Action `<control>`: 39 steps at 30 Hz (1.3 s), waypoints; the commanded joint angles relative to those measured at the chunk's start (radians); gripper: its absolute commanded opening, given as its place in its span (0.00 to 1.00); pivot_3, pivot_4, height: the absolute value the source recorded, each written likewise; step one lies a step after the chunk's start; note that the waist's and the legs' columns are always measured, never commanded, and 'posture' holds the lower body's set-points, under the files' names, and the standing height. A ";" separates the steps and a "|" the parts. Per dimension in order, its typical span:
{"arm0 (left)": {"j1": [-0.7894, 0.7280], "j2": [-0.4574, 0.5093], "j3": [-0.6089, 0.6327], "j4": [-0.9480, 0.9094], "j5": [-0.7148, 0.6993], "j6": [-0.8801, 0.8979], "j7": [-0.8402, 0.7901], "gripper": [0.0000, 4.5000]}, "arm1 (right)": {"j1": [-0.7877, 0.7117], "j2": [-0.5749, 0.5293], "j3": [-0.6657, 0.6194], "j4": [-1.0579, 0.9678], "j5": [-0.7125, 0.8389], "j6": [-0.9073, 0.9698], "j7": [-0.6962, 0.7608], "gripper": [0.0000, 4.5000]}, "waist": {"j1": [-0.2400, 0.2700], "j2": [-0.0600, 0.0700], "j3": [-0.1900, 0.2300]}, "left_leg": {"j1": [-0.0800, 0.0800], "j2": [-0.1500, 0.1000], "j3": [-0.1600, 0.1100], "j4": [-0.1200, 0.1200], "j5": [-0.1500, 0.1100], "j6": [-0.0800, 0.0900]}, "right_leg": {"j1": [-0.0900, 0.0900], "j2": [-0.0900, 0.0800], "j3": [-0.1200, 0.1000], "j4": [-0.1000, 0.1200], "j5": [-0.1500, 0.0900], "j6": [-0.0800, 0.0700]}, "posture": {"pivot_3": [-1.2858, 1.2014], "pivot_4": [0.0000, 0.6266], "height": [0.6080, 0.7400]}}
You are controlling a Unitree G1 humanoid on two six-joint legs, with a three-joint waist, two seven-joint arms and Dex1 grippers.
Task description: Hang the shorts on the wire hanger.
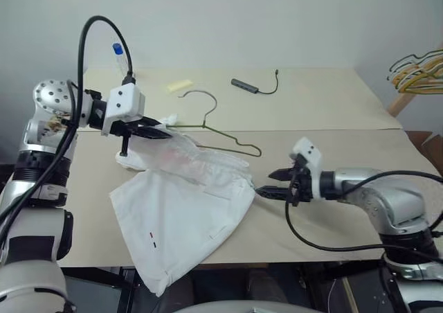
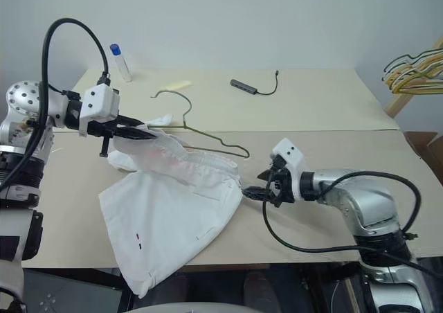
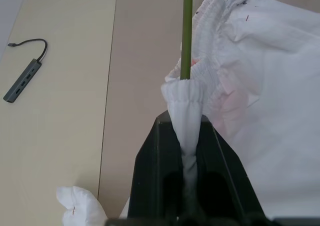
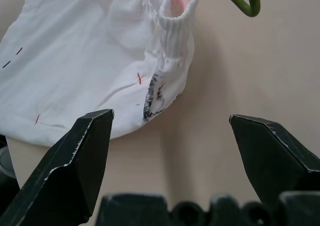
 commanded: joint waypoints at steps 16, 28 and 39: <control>-0.019 0.005 0.070 -0.029 -0.024 0.000 0.002 0.00 | -0.078 0.125 0.019 0.128 -0.008 0.017 -0.121 0.00 | 0.000 0.000 0.000 | 0.000 0.000 -0.001 0.000 0.000 0.000 | 0.000 0.000 -0.001 0.001 0.000 0.000 | 0.51 0.00 1.00; 0.006 0.027 0.074 -0.038 -0.045 -0.029 -0.062 0.00 | -0.081 0.026 -0.055 0.179 -0.041 -0.020 -0.137 0.00 | -0.001 0.000 0.000 | 0.000 0.000 -0.001 0.000 0.000 0.000 | 0.000 0.000 -0.001 0.000 0.000 0.000 | 0.50 0.00 1.00; -0.004 0.001 0.044 0.020 0.042 -0.071 -0.010 0.00 | -0.040 -0.091 -0.047 0.088 -0.047 -0.077 -0.104 0.00 | -0.003 0.000 0.000 | 0.000 0.000 -0.001 0.000 0.000 0.000 | 0.000 0.000 -0.001 0.000 0.000 0.000 | 0.49 0.00 1.00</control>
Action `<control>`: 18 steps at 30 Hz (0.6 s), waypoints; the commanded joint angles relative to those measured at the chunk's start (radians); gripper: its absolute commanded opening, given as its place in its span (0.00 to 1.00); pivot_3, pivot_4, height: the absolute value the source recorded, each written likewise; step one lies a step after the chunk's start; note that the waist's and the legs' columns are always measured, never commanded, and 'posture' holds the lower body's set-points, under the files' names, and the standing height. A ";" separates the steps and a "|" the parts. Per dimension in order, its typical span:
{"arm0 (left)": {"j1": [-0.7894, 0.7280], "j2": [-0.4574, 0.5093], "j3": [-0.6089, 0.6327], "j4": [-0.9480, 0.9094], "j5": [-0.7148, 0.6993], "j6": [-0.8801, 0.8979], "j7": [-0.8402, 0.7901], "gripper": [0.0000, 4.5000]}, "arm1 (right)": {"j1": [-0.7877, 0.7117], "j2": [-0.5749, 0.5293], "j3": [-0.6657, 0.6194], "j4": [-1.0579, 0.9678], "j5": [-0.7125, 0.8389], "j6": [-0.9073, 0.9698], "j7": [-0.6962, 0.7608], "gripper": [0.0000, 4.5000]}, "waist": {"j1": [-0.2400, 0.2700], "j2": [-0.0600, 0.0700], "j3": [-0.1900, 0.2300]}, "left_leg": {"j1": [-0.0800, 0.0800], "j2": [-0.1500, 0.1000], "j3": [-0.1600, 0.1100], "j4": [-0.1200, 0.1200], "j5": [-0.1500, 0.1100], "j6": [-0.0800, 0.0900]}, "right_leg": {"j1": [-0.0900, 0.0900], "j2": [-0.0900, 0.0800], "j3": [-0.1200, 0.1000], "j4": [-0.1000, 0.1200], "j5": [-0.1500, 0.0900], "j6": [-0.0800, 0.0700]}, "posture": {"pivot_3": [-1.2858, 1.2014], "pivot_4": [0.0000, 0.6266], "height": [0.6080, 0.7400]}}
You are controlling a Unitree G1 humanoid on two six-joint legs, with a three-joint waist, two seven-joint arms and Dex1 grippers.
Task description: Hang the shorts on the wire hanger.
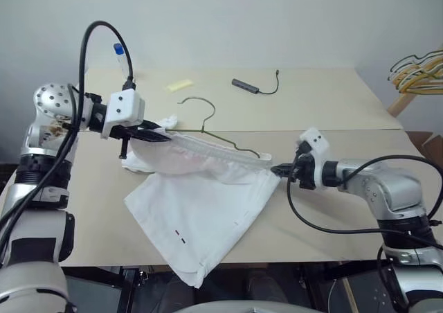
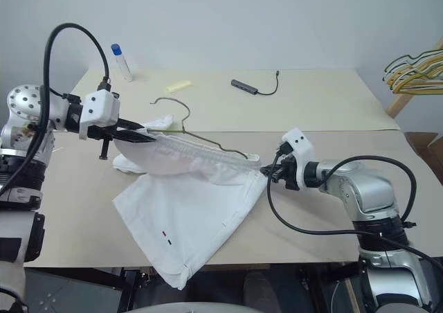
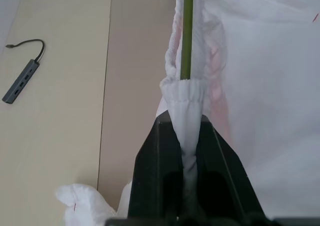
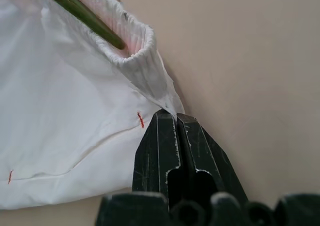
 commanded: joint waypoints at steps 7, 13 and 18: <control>-0.018 0.018 0.020 -0.021 0.010 -0.023 -0.007 0.00 | -0.078 -0.110 0.010 -0.186 -0.045 -0.107 0.049 0.00 | -0.005 0.000 0.000 | 0.000 0.000 0.000 0.000 0.000 0.000 | 0.000 0.000 0.000 0.000 0.000 0.000 | 0.49 0.00 1.00; -0.044 0.000 0.011 -0.034 0.047 -0.035 0.045 0.00 | -0.254 -0.180 0.148 -0.262 -0.112 -0.152 0.150 0.00 | -0.020 0.001 0.000 | 0.000 0.000 -0.001 0.000 0.000 0.000 | 0.000 0.000 -0.001 0.000 0.000 0.000 | 0.49 0.00 1.00; -0.042 -0.002 0.012 -0.027 0.061 -0.064 0.062 0.00 | -0.356 -0.181 0.220 -0.257 -0.156 -0.175 0.202 0.00 | -0.019 0.001 0.000 | 0.000 0.000 -0.001 0.000 0.000 0.000 | 0.000 0.000 0.000 0.000 0.000 0.000 | 0.50 0.00 1.00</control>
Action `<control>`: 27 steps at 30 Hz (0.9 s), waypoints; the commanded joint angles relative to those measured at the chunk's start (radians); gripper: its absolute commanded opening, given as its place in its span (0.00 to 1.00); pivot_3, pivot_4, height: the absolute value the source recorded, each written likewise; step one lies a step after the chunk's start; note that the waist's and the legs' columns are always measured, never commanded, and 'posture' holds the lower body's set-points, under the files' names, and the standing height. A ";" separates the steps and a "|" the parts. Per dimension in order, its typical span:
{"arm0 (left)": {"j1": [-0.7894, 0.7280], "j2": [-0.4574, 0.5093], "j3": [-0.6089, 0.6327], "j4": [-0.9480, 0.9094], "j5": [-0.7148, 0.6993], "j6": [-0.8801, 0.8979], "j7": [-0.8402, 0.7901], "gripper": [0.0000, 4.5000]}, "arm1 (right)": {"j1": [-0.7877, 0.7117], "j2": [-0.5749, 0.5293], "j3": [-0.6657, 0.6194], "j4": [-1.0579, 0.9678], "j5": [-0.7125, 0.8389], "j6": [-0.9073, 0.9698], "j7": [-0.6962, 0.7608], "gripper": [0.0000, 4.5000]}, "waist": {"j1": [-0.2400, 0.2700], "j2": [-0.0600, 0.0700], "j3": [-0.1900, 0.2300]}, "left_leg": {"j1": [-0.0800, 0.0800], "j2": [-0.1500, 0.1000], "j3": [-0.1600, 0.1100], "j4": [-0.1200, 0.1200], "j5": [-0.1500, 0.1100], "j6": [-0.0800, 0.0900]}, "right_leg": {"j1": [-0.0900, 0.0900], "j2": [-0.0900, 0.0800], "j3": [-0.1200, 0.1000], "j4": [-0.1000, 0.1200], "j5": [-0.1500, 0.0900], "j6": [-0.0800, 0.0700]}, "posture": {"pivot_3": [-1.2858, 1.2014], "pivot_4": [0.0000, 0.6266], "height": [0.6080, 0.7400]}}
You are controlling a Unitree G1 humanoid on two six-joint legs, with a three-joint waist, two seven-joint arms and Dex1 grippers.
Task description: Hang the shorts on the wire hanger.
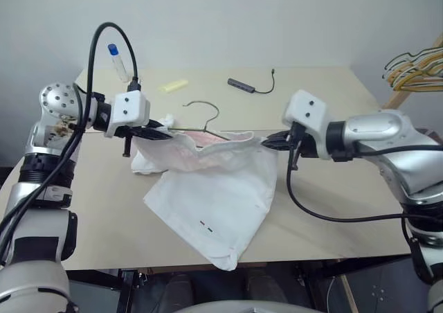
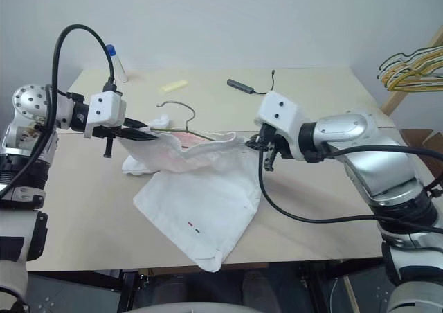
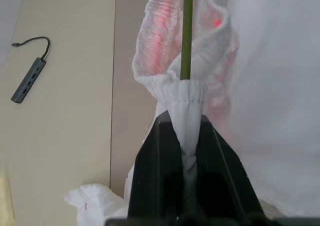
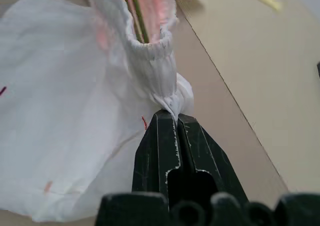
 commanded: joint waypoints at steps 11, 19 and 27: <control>0.013 0.010 0.059 -0.077 -0.072 0.008 0.006 0.00 | -0.105 0.086 0.042 0.066 -0.113 -0.136 0.032 0.05 | 0.000 0.000 0.000 | 0.000 0.000 0.000 0.000 0.000 0.000 | -0.001 0.000 0.000 0.001 0.000 0.000 | 0.51 0.00 1.00; 0.007 0.009 0.060 -0.073 -0.071 0.013 0.025 0.00 | -0.080 0.086 0.045 0.067 -0.143 -0.200 0.065 0.61 | 0.001 0.000 0.000 | 0.000 0.000 0.000 0.000 0.000 0.000 | 0.000 0.000 0.000 0.001 0.000 0.000 | 0.50 0.00 1.00; -0.003 0.005 0.061 -0.078 -0.086 0.017 0.018 0.00 | -0.051 0.097 0.041 0.114 -0.156 -0.219 0.088 0.65 | 0.000 0.000 0.000 | 0.000 0.000 0.000 0.000 0.000 0.000 | 0.000 0.000 0.000 0.001 0.000 0.000 | 0.50 0.00 1.00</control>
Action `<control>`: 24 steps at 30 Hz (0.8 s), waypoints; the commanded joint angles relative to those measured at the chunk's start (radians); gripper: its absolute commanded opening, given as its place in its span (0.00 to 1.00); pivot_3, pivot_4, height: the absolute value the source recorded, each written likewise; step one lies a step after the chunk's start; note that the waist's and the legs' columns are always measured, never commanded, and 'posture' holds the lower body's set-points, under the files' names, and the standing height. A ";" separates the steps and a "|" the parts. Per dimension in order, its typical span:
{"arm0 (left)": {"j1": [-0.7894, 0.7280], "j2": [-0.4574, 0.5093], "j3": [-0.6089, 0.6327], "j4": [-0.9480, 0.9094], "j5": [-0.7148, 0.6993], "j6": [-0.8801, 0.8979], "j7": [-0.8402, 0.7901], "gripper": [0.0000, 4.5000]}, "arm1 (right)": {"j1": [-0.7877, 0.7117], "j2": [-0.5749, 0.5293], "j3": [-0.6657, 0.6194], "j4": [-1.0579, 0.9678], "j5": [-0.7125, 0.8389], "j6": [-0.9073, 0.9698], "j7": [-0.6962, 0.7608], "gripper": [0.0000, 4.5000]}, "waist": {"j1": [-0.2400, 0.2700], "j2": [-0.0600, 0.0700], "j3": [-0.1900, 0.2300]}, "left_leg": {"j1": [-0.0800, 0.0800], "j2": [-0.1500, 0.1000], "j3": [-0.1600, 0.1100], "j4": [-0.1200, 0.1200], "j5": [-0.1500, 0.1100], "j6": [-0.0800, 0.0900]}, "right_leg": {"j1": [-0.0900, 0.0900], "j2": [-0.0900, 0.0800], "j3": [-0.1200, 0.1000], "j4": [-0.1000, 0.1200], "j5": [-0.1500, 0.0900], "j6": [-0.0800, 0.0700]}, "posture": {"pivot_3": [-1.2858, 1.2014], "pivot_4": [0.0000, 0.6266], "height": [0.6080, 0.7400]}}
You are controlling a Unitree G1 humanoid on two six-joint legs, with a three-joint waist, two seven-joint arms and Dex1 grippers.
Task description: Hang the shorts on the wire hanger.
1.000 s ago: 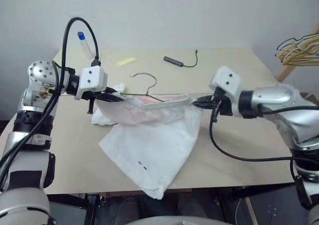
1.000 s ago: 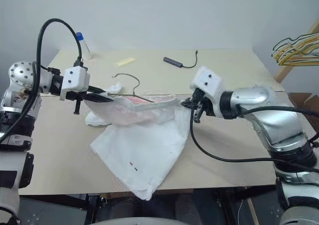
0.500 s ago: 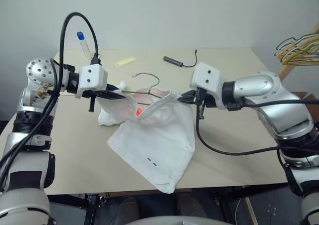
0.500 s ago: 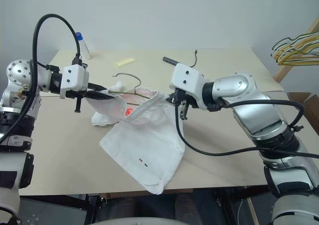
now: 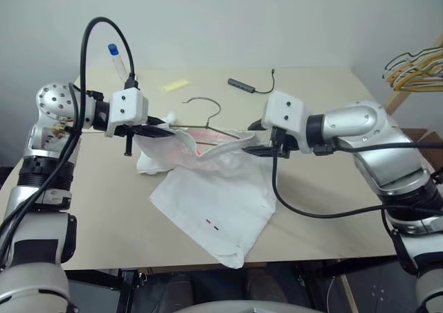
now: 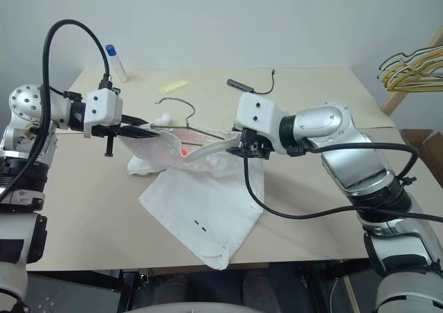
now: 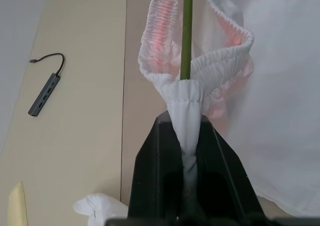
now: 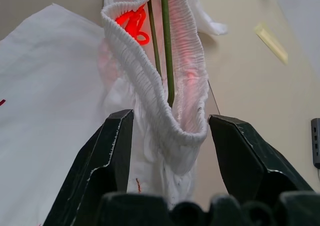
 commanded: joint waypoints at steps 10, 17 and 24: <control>-0.027 0.005 0.034 -0.042 -0.036 0.003 -0.005 0.00 | 0.008 0.045 -0.063 0.108 0.021 0.002 -0.001 0.65 | 0.000 0.000 0.000 | 0.000 0.000 0.000 0.000 0.000 0.000 | 0.000 0.000 0.000 0.000 0.000 0.000 | 0.50 0.00 1.00; -0.025 0.003 0.038 -0.055 -0.042 0.009 0.004 0.00 | -0.015 0.119 -0.105 0.144 0.104 0.068 0.015 0.56 | -0.001 0.000 0.000 | 0.000 0.000 0.000 0.000 0.000 0.000 | 0.000 0.000 0.000 0.000 0.000 0.000 | 0.50 0.00 1.00; -0.018 0.009 0.044 -0.058 -0.041 0.011 0.009 0.00 | -0.010 0.129 -0.090 0.152 0.084 0.043 0.002 0.07 | -0.001 0.000 0.000 | 0.000 0.000 0.000 0.000 0.000 0.000 | 0.000 0.000 0.000 0.000 0.000 0.000 | 0.51 0.00 1.00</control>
